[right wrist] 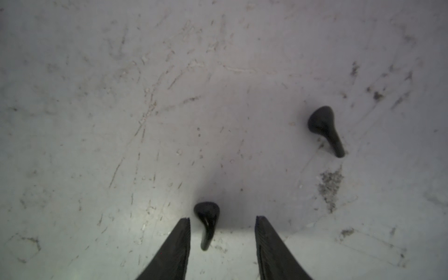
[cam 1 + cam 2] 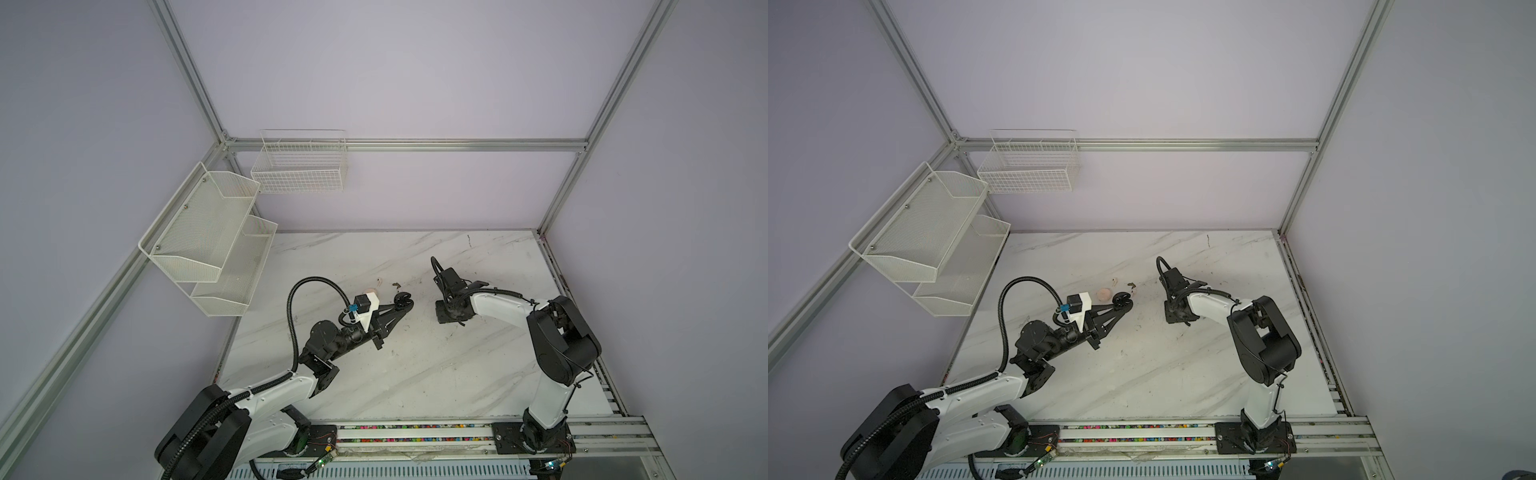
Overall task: Insert wireless bluetooth earbuds into charging case
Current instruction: Pick up the wireless bluetooth earbud from the center of the table.
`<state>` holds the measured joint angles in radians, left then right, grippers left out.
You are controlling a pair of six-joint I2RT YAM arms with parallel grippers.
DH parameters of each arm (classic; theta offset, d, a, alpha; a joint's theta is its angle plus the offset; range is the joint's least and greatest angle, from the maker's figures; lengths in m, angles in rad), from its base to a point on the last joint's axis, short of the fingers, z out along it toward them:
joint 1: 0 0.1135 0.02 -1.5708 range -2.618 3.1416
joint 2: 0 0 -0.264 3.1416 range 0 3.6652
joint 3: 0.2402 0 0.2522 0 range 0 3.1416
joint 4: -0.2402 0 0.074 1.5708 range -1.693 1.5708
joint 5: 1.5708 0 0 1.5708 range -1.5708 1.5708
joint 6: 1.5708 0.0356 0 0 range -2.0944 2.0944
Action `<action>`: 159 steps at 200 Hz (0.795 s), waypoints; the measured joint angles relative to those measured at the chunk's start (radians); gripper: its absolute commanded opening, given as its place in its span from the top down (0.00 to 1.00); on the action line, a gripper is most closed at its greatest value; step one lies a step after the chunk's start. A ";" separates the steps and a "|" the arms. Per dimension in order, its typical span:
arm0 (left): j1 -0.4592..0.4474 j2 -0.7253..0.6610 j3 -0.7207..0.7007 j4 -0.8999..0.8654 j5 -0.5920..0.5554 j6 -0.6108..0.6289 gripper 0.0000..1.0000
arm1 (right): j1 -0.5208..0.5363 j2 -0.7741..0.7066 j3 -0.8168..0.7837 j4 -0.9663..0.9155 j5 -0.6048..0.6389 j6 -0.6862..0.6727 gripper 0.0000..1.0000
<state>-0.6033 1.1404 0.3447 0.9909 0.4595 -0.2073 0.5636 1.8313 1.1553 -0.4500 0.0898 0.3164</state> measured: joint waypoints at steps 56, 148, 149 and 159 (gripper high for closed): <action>0.000 0.000 0.000 -0.005 0.032 0.008 1.00 | 0.001 0.059 0.047 0.011 -0.019 -0.014 0.62; 0.000 0.029 0.000 -0.003 0.051 0.008 1.00 | -0.003 0.059 0.049 0.005 -0.019 -0.019 0.69; 0.000 0.030 0.000 -0.003 0.051 0.008 1.00 | -0.003 0.059 0.049 0.005 -0.019 -0.019 0.69; 0.000 0.032 0.000 -0.003 0.052 0.007 1.00 | -0.003 0.059 0.049 0.005 -0.019 -0.019 0.70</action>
<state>-0.6033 1.1721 0.3447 0.9878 0.5114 -0.2001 0.5606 1.8900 1.2041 -0.4454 0.0704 0.2974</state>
